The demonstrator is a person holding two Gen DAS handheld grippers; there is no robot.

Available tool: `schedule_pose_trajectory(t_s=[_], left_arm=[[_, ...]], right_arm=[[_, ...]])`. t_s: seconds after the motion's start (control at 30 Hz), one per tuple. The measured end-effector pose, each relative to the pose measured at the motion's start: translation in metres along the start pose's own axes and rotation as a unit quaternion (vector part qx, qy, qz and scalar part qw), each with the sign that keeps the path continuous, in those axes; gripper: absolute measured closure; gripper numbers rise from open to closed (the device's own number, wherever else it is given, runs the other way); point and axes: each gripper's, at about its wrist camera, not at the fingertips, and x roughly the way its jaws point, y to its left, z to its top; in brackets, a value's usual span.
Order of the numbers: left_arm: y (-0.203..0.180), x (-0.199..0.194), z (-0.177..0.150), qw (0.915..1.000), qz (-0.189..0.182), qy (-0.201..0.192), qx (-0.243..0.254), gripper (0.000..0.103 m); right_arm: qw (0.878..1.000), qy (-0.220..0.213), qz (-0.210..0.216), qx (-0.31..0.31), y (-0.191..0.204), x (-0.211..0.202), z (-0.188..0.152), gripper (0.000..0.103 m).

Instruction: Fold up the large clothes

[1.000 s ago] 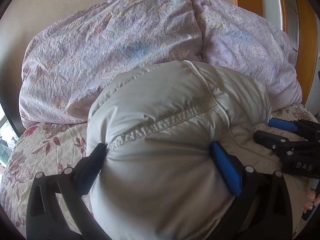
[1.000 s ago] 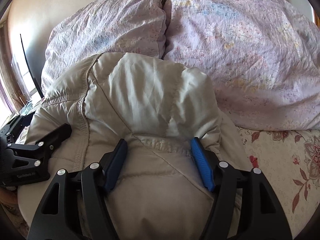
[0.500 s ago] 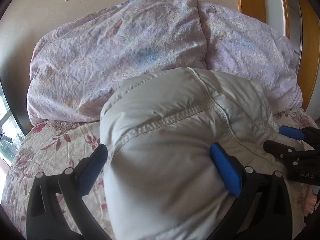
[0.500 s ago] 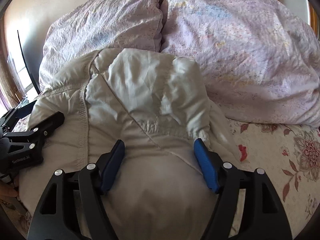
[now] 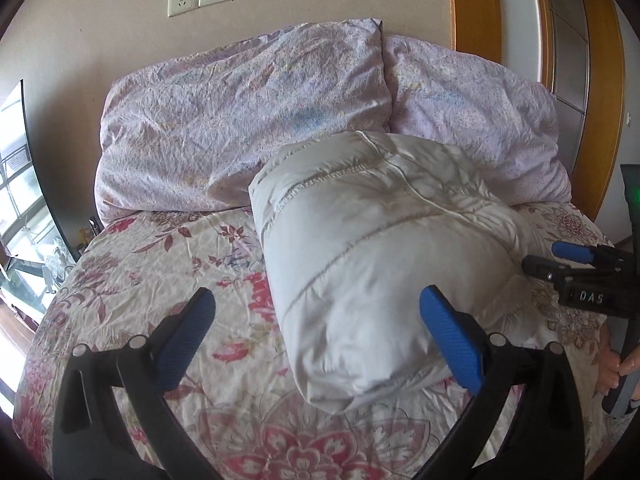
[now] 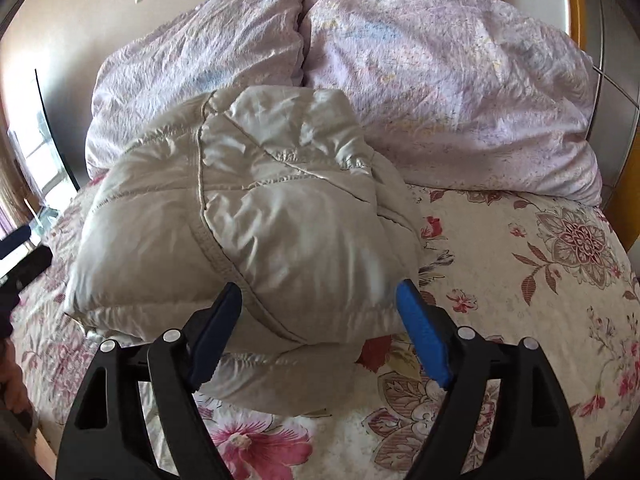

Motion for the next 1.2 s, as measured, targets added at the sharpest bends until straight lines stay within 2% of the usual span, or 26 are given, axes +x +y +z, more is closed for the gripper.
schedule_pose_trajectory(t_s=[0.03,0.07,0.17,0.2,0.3,0.47,0.67,0.87,1.2], left_arm=[[-0.002,-0.003,-0.003,1.0,-0.005,0.002,0.001,0.002],[-0.004,-0.007,-0.006,0.9999,-0.009,0.004,0.002,0.002],[-0.011,-0.014,-0.015,0.9996,-0.021,0.014,0.01,0.002],[-0.013,-0.017,-0.018,0.9995,-0.026,0.016,0.01,0.002],[-0.014,-0.026,-0.023,0.9992,-0.036,0.018,0.004,0.002],[-0.011,-0.041,-0.032,0.9989,-0.04,0.022,-0.009,0.002],[-0.008,-0.055,-0.04,0.9988,-0.034,0.03,-0.017,0.002],[-0.009,-0.065,-0.046,0.9983,-0.041,0.037,-0.02,0.002],[-0.014,-0.073,-0.049,0.998,-0.047,0.038,-0.016,0.002]], right_arm=[[1.0,-0.004,0.002,0.009,-0.001,-0.007,-0.003,0.01],[1.0,-0.01,0.003,0.018,-0.003,-0.015,-0.007,0.006],[0.999,-0.024,0.01,0.034,-0.003,-0.037,-0.02,0.003],[0.999,-0.023,0.0,0.04,-0.003,-0.044,-0.025,0.001],[0.998,-0.015,-0.029,0.053,-0.002,-0.059,-0.033,0.001],[0.997,-0.021,-0.039,0.061,0.006,-0.085,-0.048,0.001],[0.997,-0.019,-0.019,0.075,0.018,-0.104,-0.063,0.001],[0.997,-0.004,-0.014,0.082,0.026,-0.112,-0.074,0.001],[0.997,-0.004,-0.012,0.074,0.034,-0.124,-0.081,0.001]])
